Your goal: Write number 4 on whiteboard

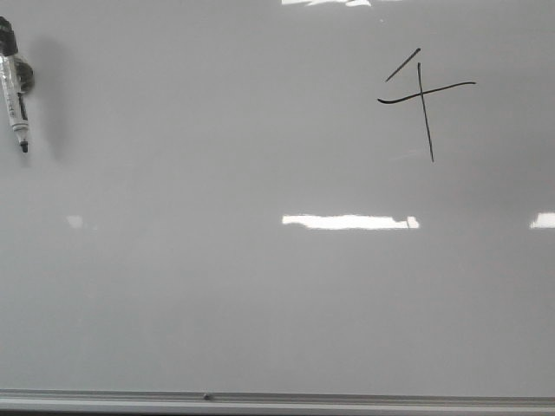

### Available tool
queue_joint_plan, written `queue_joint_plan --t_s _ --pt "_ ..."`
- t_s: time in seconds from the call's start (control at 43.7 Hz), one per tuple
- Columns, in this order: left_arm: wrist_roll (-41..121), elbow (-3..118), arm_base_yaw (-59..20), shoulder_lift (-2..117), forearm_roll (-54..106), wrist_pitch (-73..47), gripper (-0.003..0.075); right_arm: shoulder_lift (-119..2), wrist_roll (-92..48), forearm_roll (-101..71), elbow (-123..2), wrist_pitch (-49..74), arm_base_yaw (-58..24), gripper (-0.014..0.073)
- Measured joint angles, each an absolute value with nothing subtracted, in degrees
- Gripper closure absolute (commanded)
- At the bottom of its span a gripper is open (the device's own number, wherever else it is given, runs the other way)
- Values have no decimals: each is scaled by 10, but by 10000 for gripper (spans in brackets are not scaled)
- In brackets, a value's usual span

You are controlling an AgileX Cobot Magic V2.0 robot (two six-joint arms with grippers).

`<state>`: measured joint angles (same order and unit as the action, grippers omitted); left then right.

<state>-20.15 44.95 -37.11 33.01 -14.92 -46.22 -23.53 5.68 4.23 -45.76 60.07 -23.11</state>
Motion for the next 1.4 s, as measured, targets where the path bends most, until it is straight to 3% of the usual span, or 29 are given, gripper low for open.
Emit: queue_joint_plan --t_s 0.206,0.274,0.343,0.503,0.595,1.395 --pt "-201 449 -426 311 -145 -492 356 -190 56 42 -437 601 -231 -12" --pt "-201 449 -429 310 -144 -488 391 -190 56 42 -436 601 -231 41" --pt "-201 449 -429 310 -144 -486 463 -190 56 42 -436 600 -231 152" --pt "-201 449 -430 310 -144 -480 661 -190 56 42 -436 593 -231 512" --pt "-201 449 -430 310 -144 -478 739 -190 56 42 -436 591 -231 657" --pt "-201 446 -430 310 -166 -477 741 -190 56 42 -436 588 -231 665"
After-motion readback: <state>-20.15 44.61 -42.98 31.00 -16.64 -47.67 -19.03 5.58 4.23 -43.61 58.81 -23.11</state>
